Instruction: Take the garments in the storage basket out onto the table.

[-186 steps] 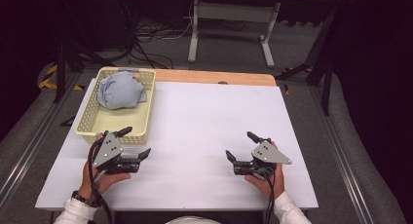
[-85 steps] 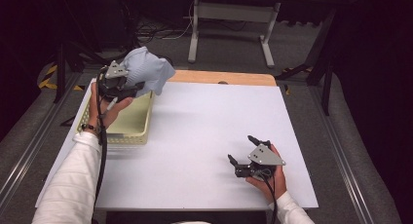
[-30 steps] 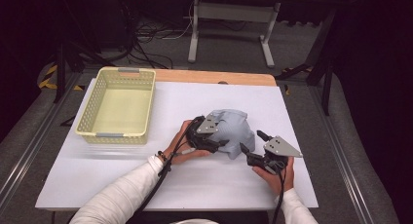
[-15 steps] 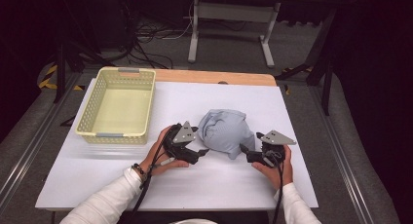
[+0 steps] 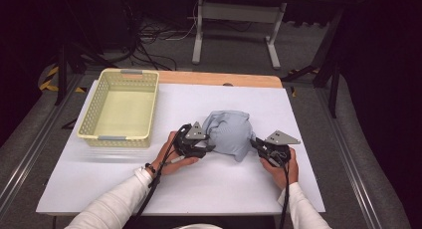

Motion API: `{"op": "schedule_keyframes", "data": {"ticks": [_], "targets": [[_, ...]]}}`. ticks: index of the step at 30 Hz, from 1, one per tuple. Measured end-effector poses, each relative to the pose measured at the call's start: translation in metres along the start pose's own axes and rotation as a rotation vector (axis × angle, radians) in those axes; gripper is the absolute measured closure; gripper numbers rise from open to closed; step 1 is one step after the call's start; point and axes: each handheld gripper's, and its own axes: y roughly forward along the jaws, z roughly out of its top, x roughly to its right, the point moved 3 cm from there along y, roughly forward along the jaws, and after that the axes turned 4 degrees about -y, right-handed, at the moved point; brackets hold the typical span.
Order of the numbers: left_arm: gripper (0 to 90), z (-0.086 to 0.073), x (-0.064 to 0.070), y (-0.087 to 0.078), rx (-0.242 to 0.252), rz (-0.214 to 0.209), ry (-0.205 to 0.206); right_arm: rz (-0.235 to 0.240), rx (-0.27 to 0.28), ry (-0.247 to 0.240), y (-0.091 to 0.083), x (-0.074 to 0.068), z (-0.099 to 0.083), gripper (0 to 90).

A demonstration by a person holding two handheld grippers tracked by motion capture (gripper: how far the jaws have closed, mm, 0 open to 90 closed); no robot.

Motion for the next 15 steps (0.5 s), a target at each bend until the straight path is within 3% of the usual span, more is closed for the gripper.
{"op": "schedule_keyframes", "data": {"ticks": [2, 4, 5, 6, 9, 12, 15], "targets": [[67.1, 0.000, 0.000, 0.001, -0.010, -0.005, -0.002, -0.002, 0.018, -0.017, -0.003, -0.003, 0.003, 85.8], [70.0, 0.000, -0.001, 0.000, -0.011, 0.007, 0.001, 0.001, 0.021, -0.018, -0.004, -0.003, 0.004, 85.8], [76.6, 0.000, -0.002, -0.003, -0.002, 0.012, -0.002, 0.000, 0.023, -0.031, -0.005, -0.005, 0.005, 85.8], [89.4, 0.001, -0.003, -0.007, 0.021, 0.009, -0.011, -0.004, 0.023, -0.040, -0.005, -0.005, 0.005, 85.8], [89.4, 0.005, -0.004, -0.015, 0.048, 0.042, 0.004, 0.011, 0.025, -0.035, -0.005, -0.007, 0.005, 86.1], [89.4, 0.006, -0.004, -0.019, 0.048, 0.044, 0.009, 0.011, 0.035, -0.046, -0.007, -0.008, 0.007, 86.4], [89.4, 0.004, -0.003, -0.018, 0.040, 0.038, 0.011, -0.006, 0.087, -0.035, -0.017, -0.006, 0.012, 86.8]]}}
